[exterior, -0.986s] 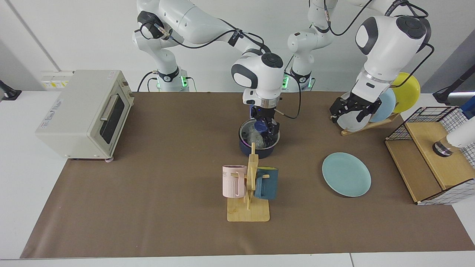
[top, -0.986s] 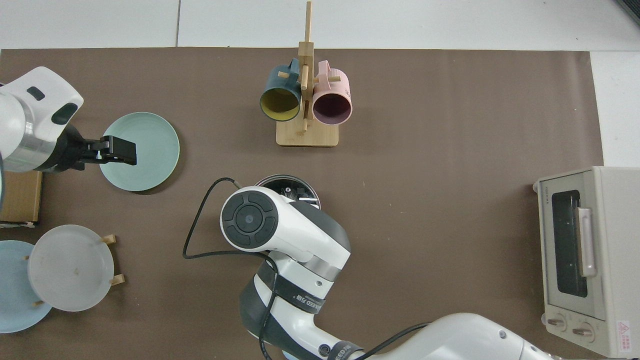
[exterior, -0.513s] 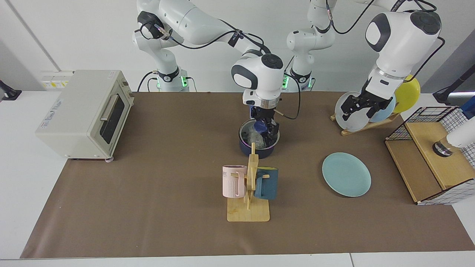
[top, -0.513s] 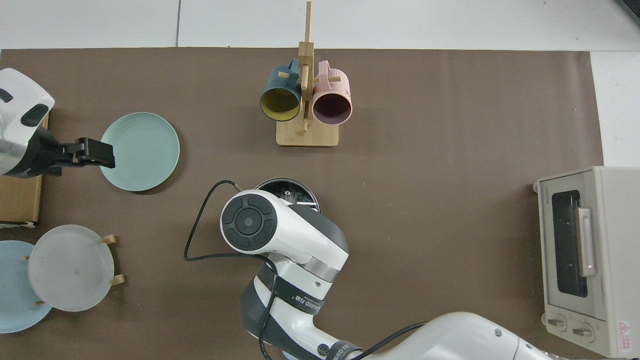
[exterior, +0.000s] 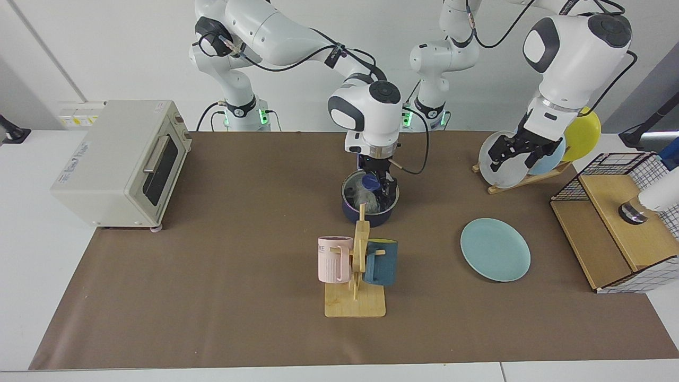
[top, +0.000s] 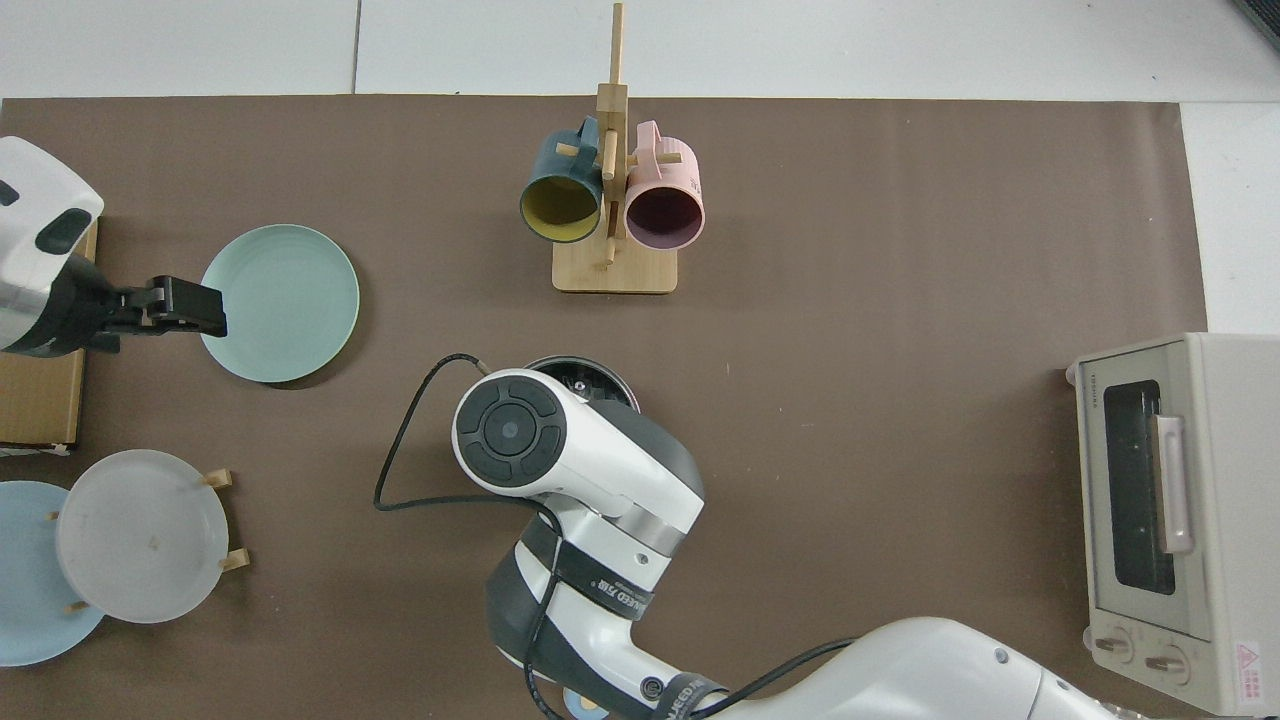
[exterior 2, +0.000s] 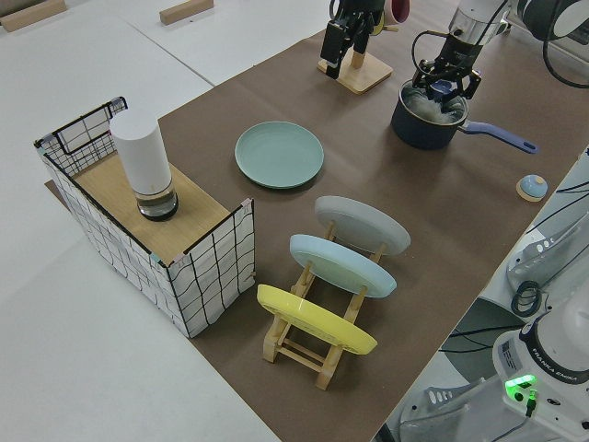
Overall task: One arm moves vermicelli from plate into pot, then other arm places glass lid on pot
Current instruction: 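Lower the glass lid onto the saucepan with the right gripper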
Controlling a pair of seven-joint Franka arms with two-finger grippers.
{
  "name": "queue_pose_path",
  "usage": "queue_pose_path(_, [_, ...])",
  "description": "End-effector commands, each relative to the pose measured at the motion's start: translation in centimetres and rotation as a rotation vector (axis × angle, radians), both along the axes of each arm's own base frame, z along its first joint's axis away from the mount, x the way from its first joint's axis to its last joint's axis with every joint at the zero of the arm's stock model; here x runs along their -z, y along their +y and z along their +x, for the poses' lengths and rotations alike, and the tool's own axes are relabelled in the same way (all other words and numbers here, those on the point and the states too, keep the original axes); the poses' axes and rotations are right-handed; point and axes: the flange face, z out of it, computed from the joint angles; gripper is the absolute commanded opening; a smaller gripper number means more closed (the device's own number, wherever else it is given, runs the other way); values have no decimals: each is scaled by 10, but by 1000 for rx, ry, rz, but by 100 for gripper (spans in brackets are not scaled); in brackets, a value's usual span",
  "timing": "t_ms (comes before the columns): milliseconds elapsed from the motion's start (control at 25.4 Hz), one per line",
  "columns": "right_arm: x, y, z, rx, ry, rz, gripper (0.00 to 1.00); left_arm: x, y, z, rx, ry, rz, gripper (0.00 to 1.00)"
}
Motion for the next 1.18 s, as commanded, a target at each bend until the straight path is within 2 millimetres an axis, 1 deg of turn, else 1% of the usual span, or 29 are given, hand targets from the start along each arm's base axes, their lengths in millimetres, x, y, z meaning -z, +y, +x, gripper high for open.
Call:
queue_pose_path(0, [5, -1, 3, 47, 23, 41, 0, -7, -6, -5, 26, 13, 16, 100])
queue_pose_path(158, [4, 0, 4, 50, 17, 53, 0, -8, -8, -5, 22, 12, 17, 100])
queue_pose_path(237, [4, 0, 4, 50, 16, 54, 0, -8, -5, -5, 17, 13, 16, 100])
queue_pose_path(276, [4, 0, 4, 51, 18, 56, 4, -8, -4, -5, 16, 12, 17, 100])
queue_pose_path(355, [6, -3, 8, 71, 35, 68, 67, -8, -2, -5, 10, 13, 17, 100])
queue_pose_path(394, [7, -7, 11, 76, 34, 64, 100, -8, -2, -5, 10, 13, 17, 100])
queue_pose_path(513, [8, -7, 10, 72, 39, 55, 100, -8, -1, -5, 8, 12, 17, 100])
queue_pose_path(828, [-11, -8, 17, 79, 31, 59, 100, -8, -2, -5, 11, 13, 19, 100])
queue_pose_path(1025, [-42, -5, 25, 88, 16, 77, 100, -8, -2, -5, 10, 13, 19, 100])
queue_pose_path(1144, [-57, -3, 22, 82, 21, 76, 100, -8, -2, -5, 10, 12, 19, 100])
